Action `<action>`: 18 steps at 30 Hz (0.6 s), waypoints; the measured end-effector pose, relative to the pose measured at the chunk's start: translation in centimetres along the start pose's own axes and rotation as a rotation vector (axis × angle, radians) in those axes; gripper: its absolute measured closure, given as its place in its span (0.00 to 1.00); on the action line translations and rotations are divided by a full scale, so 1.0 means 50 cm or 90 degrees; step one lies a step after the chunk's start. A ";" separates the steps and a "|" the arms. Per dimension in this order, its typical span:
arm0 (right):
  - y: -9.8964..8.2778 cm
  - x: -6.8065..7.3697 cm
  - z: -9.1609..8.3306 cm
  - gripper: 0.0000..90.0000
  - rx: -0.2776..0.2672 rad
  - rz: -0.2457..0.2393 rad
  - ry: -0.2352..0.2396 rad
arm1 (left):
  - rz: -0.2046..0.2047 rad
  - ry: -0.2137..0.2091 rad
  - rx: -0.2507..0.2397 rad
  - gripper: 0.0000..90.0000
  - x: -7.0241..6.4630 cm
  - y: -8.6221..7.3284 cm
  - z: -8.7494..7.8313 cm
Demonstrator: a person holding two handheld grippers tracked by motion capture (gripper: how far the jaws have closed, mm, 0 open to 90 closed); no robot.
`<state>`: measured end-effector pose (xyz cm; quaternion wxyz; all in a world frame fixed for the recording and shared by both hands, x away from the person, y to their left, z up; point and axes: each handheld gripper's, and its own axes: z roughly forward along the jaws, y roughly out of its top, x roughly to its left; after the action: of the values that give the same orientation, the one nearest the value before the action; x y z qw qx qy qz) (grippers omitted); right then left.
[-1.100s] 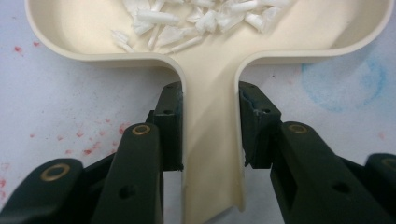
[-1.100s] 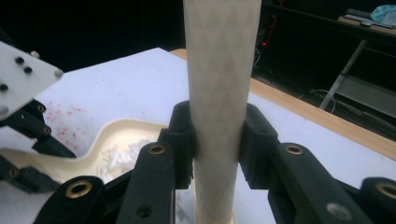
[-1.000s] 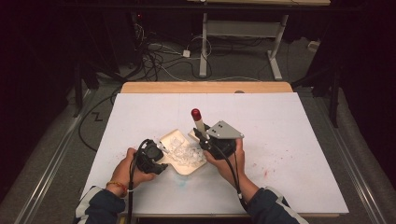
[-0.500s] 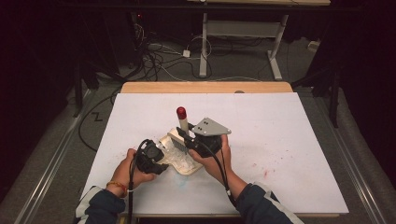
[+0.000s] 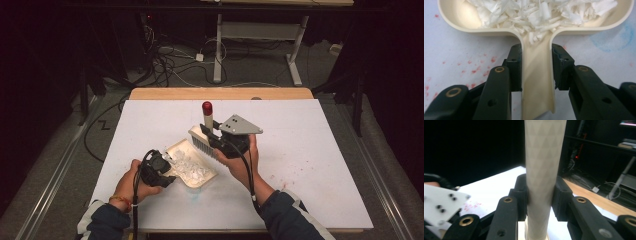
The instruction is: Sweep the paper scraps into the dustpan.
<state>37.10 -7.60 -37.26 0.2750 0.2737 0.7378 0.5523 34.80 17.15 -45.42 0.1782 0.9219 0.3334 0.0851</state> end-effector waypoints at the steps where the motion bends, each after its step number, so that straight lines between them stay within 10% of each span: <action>1: 0.000 -0.009 -0.006 0.79 -0.003 0.005 -0.006 | 0.000 0.000 0.001 0.70 0.001 -0.002 -0.002; 18: -0.045 -0.022 -0.124 0.79 0.064 -0.041 -0.007 | 0.010 -0.008 0.026 0.70 0.001 -0.016 -0.007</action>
<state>33.26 -13.04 -37.85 0.2825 0.2662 0.7717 0.5039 34.23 17.85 -45.39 0.1609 0.9283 0.3269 0.0743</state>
